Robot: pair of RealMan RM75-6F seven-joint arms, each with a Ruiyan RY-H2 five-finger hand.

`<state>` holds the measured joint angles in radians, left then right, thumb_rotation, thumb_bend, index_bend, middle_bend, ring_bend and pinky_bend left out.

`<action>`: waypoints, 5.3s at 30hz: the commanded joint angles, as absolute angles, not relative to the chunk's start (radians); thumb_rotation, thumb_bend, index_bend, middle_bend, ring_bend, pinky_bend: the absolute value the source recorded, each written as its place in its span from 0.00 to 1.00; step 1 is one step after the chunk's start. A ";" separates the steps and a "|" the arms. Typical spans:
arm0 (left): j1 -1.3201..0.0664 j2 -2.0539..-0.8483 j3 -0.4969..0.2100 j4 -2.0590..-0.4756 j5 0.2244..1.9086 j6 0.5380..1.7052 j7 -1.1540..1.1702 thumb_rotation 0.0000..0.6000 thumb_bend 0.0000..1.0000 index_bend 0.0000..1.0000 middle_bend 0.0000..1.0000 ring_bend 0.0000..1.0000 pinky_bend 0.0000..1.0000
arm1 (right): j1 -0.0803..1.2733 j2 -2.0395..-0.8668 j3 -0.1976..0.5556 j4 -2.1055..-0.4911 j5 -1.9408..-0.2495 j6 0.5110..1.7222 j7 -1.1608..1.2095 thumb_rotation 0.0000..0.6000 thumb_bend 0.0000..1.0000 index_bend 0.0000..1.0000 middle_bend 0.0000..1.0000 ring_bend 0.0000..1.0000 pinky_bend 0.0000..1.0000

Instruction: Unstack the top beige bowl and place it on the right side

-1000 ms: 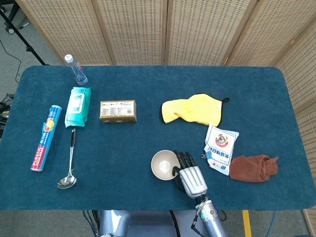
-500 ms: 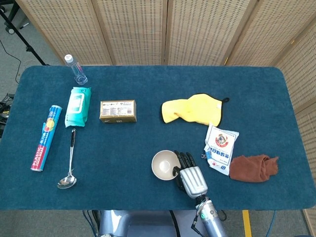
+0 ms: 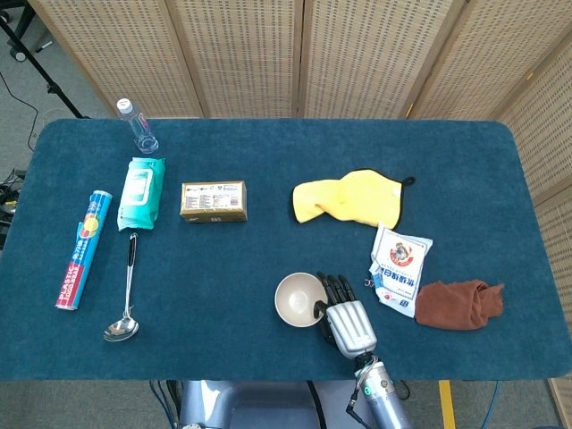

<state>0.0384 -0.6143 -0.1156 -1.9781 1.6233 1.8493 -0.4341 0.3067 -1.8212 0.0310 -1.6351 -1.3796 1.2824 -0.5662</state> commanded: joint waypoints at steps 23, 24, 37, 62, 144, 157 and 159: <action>0.036 -0.614 -0.115 -1.983 1.625 1.846 -0.430 0.54 0.10 0.00 0.00 0.00 0.00 | 0.326 -1.804 0.068 -1.665 -1.375 1.292 -0.624 1.00 0.52 0.55 0.00 0.00 0.00; 0.036 -0.614 -0.115 -1.983 1.625 1.846 -0.430 0.54 0.10 0.00 0.00 0.00 0.00 | 0.326 -1.804 0.069 -1.666 -1.374 1.292 -0.626 1.00 0.51 0.55 0.00 0.00 0.00; 0.033 -0.620 -0.111 -1.991 1.632 1.839 -0.416 0.54 0.10 0.00 0.00 0.00 0.00 | 0.336 -1.783 0.089 -1.685 -1.367 1.305 -0.647 1.00 0.47 0.55 0.00 0.00 0.00; 0.033 -0.619 -0.108 -2.002 1.639 1.838 -0.403 0.54 0.10 0.00 0.00 0.00 0.00 | 0.344 -1.769 0.102 -1.703 -1.360 1.331 -0.670 1.00 0.47 0.56 0.00 0.00 0.00; 0.025 -0.653 -0.083 -2.043 1.682 1.808 -0.326 0.54 0.10 0.00 0.00 0.00 0.00 | 0.308 -1.499 0.202 -1.718 -1.254 1.442 -0.589 1.00 0.47 0.57 0.00 0.00 0.00; 0.025 -0.665 -0.077 -2.052 1.692 1.801 -0.303 0.54 0.10 0.00 0.00 0.00 0.00 | 0.271 -1.399 0.217 -1.692 -1.209 1.450 -0.522 1.00 0.47 0.57 0.00 0.00 0.00; 0.024 -0.667 -0.077 -2.053 1.693 1.798 -0.299 0.54 0.10 0.00 0.00 0.00 0.00 | 0.264 -1.390 0.213 -1.692 -1.213 1.455 -0.511 1.00 0.47 0.57 0.00 0.00 0.00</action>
<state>0.0242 -0.6669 -0.0769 -2.0531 1.6931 1.7986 -0.2992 0.2682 -1.3933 0.2152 -1.6931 -1.2117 1.4527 -0.5153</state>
